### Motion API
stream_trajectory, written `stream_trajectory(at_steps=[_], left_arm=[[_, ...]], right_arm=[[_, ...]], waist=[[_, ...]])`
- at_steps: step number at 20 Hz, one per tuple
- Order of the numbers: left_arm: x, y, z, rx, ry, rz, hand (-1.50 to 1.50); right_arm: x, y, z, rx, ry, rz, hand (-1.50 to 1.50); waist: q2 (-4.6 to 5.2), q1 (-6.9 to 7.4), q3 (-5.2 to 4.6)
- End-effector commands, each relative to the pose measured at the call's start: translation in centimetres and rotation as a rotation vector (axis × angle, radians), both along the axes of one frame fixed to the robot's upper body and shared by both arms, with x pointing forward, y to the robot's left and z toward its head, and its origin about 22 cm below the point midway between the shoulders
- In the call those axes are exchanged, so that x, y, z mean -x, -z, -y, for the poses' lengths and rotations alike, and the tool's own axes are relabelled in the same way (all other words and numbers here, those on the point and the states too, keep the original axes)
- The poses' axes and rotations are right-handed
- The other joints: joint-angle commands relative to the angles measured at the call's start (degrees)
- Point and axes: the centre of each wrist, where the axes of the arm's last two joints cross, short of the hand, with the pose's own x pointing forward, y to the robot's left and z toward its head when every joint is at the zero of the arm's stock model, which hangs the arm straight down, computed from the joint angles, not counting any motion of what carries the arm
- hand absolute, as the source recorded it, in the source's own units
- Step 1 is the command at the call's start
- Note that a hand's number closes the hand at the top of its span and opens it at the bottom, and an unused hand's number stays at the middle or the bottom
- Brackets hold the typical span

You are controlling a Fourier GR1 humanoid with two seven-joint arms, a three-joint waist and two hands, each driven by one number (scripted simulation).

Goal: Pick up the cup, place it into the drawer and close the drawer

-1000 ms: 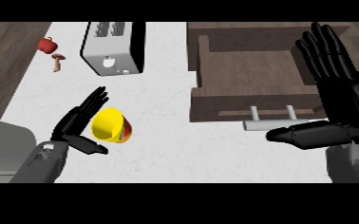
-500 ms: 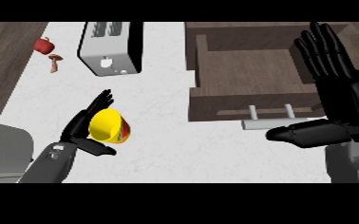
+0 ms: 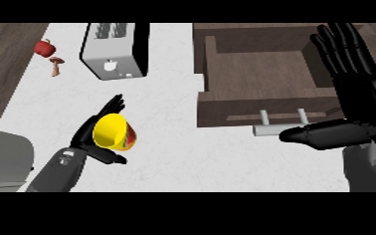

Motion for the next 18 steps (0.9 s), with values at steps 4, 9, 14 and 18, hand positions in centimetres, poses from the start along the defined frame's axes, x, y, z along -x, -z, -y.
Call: stream_trajectory(at_steps=[4, 9, 14, 18], left_arm=[[-0.3, 0.2, 1.2, 0.201, 0.125, 0.032, -1.50], [-0.3, 0.6, 2.9, 0.299, 0.191, 0.001, 1.50], [-1.3, -0.8, 1.9, 0.154, 0.035, 0.316, 1.50], [-2.0, -0.4, 5.7, 0.276, 0.018, 0.336, 1.50]], right_arm=[[-0.6, 0.1, 0.2, -0.003, 0.004, -0.011, -1.50], [-0.2, 0.5, 0.7, 0.003, 0.017, -0.014, -1.50], [-1.1, -1.2, 1.6, 0.004, 0.040, 0.013, -1.50], [-0.5, -0.6, 1.6, 0.011, 0.006, -0.008, -1.50]], waist=[[0.05, 0.04, 0.00], [0.06, -0.18, 0.00], [0.12, 0.56, -0.03], [-0.09, -0.02, 0.04]])
